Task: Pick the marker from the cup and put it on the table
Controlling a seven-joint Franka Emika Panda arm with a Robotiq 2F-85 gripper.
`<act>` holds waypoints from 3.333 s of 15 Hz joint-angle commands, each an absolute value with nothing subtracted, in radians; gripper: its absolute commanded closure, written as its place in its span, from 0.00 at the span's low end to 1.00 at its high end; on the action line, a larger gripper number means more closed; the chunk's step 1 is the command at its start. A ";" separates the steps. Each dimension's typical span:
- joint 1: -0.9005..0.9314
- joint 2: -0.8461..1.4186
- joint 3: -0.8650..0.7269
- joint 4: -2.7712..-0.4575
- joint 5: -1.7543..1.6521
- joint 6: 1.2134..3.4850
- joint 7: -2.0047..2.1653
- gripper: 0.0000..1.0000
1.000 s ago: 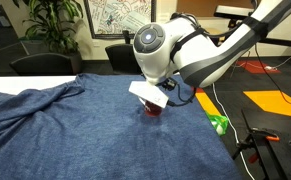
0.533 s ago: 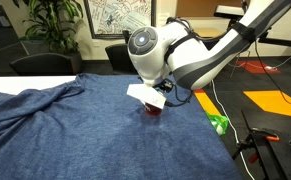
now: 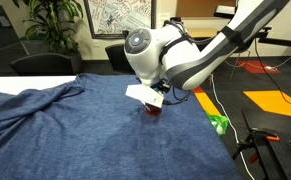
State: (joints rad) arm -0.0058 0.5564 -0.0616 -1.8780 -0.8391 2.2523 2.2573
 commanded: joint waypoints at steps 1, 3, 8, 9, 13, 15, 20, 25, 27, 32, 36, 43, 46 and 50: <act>0.007 0.591 -0.090 -1.835 -0.793 2.251 2.206 0.45; 0.009 0.606 -0.099 -1.823 -0.781 2.250 2.197 0.45; 0.017 0.634 -0.114 -1.800 -0.765 2.248 2.185 0.54; 0.019 0.637 -0.117 -1.796 -0.766 2.249 2.186 0.58; 0.029 0.639 -0.125 -1.794 -0.773 2.249 2.193 0.93; 0.035 0.633 -0.127 -1.798 -0.777 2.248 2.196 0.96; 0.080 0.549 -0.135 -1.867 -0.807 2.224 2.226 0.95; 0.138 0.394 -0.125 -1.962 -0.861 2.137 2.252 0.95; 0.151 0.331 -0.117 -1.991 -0.898 2.104 2.275 0.95; 0.115 0.258 -0.095 -2.004 -0.932 2.140 2.363 0.95; 0.073 0.265 -0.097 -1.980 -0.910 2.207 2.386 0.95; 0.081 0.285 -0.084 -1.970 -0.916 2.165 2.362 0.95; 0.059 0.344 -0.081 -1.898 -0.840 2.194 2.353 0.95; 0.037 0.432 -0.087 -1.788 -0.733 2.252 2.299 0.95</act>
State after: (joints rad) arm 0.0709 0.3577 -0.0996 -1.8884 -0.8025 2.2104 2.3490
